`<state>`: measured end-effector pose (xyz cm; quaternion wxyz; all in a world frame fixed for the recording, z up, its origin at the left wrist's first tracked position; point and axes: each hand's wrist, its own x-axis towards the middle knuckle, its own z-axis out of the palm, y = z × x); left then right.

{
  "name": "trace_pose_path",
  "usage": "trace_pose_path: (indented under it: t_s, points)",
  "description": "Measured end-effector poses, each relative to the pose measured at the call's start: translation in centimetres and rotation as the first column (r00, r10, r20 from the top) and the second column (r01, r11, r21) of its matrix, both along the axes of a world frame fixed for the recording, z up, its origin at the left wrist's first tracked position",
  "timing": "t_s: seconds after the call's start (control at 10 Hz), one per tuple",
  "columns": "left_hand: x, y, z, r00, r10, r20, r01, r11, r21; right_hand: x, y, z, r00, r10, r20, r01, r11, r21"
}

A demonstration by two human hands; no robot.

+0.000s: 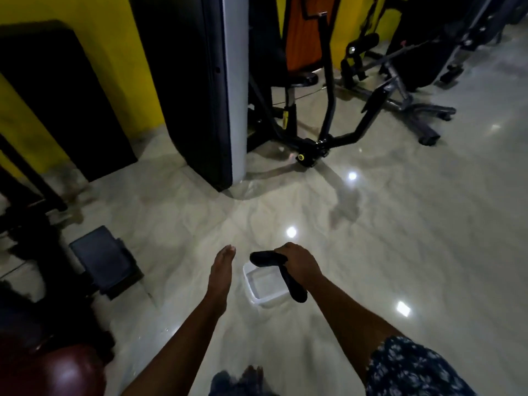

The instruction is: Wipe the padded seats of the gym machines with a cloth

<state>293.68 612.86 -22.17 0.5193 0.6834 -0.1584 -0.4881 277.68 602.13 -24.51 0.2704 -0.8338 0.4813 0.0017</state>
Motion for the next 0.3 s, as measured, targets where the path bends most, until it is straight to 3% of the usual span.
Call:
trace_pose_path:
  t_s: [0.2,0.3]
  points:
    - [1.2,-5.0,0.6,0.983,0.185,0.009,-0.185,0.983,0.001,2.0,-6.3,-1.7,0.981,-0.07,0.179,0.063,0.997,0.042]
    - [1.2,-6.4,0.9,0.969,0.248,0.022,-0.248,0.969,-0.016,3.4,-8.4,-0.9,0.925,-0.16,0.345,0.128,0.985,0.113]
